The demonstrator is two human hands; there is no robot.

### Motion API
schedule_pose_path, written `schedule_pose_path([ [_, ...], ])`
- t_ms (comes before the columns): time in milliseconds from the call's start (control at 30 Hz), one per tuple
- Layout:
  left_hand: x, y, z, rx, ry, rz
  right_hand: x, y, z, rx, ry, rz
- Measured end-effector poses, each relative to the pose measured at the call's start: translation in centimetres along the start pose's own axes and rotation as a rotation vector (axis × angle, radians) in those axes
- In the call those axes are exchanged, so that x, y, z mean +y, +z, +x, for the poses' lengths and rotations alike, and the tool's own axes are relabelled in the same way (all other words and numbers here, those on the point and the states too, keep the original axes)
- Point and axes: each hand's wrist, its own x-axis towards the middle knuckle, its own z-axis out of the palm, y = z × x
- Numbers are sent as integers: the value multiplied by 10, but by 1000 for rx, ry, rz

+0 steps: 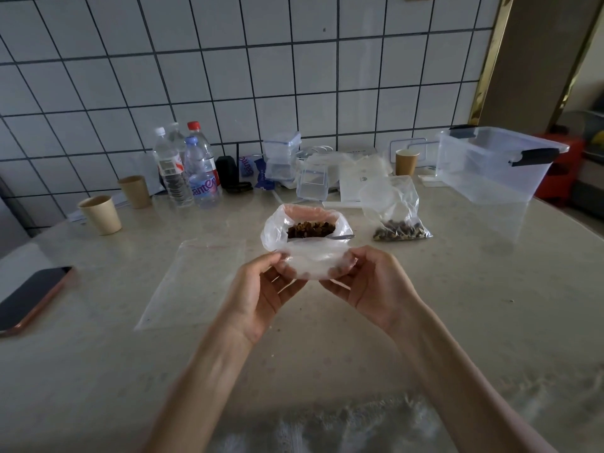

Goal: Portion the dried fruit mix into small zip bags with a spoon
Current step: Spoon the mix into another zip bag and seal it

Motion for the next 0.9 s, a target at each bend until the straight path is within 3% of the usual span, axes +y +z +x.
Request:
schedule_pose_path([
  [233,4,1,-3,-16,-72,25,2,-5,4,28,-4,-81],
  [333,5,0,-5,-32,-22,110,1,-8,2,28,-22,-161],
  [467,-4,2,-2,151,233,569,5,-5,-4,54,-85,-399],
  [567,-13,5,1,277,425,695,11,1,-5,181,-178,-402],
  [700,-13,0,3,327,560,781,10,4,-3,302,-271,-438],
  [800,-6,-7,1,308,652,816,1,-3,-3,280,-300,-499],
  [900,0,-15,-4,266,973,1259,-4,-9,-1,241,-306,-675],
])
